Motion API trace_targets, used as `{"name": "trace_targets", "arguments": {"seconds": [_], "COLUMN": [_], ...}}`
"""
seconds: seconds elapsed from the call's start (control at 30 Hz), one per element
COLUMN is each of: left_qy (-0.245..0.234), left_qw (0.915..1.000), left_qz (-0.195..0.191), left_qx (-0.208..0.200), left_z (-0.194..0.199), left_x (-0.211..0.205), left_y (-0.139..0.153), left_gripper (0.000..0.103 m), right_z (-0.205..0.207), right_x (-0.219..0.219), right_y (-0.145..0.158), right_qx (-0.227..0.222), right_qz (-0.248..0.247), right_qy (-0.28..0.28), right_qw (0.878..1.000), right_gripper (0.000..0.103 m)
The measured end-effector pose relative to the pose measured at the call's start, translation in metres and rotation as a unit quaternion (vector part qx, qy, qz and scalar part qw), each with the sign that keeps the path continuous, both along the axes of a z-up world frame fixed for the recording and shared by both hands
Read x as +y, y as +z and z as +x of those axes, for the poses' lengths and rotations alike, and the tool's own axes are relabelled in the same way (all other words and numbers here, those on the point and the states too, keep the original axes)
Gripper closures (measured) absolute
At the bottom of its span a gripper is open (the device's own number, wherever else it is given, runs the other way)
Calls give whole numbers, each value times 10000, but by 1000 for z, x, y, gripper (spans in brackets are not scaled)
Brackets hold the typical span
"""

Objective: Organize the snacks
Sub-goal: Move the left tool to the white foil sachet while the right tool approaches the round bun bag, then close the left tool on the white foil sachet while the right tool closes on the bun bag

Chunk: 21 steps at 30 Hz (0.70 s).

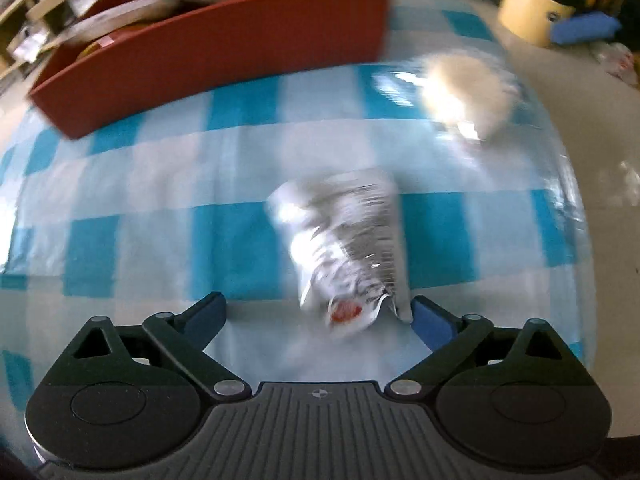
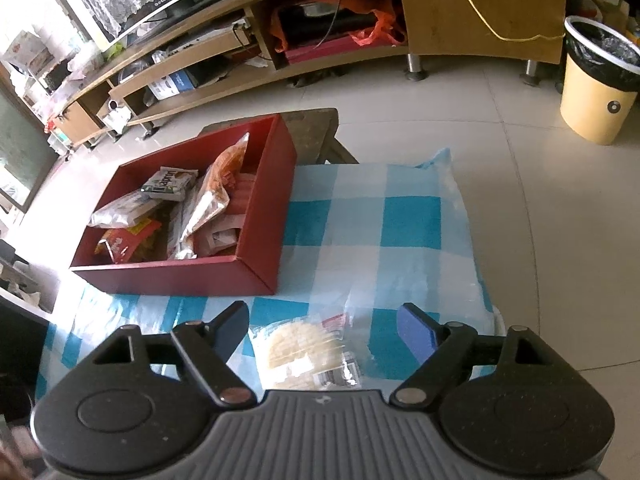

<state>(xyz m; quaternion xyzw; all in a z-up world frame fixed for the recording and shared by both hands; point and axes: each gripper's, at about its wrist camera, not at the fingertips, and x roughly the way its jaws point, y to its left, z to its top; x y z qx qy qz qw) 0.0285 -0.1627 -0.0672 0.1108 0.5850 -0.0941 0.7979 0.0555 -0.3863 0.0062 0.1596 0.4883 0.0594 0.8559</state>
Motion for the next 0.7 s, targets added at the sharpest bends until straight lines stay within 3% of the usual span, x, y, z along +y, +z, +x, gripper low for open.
{"name": "trace_targets", "arguments": {"seconds": [0.13, 0.23, 0.47, 0.57, 0.63, 0.7], "left_qy": [205, 215, -120, -229, -300, -264], "left_qw": [9995, 9990, 9995, 9992, 9991, 9995], "left_qz": [-216, -348, -99, -161, -96, -84], "left_qx": [-79, -167, -270, -290, -296, -139], "left_z": [4, 12, 24, 22, 22, 28], "left_x": [19, 11, -15, -3, 6, 15], "left_y": [10, 15, -3, 3, 8, 8], "left_gripper": [3, 1, 2, 17, 38, 39], "right_z": [1, 3, 6, 11, 14, 17], "right_x": [9, 17, 21, 18, 19, 21], "right_y": [1, -3, -20, -29, -34, -38], "right_qx": [-11, 43, 303, 451, 531, 600], "right_qz": [-20, -73, -233, -208, -174, -146], "right_qy": [113, 220, 306, 252, 233, 240], "right_qw": [9999, 9997, 9988, 9985, 9982, 9978], "right_gripper": [21, 21, 20, 20, 20, 20]}}
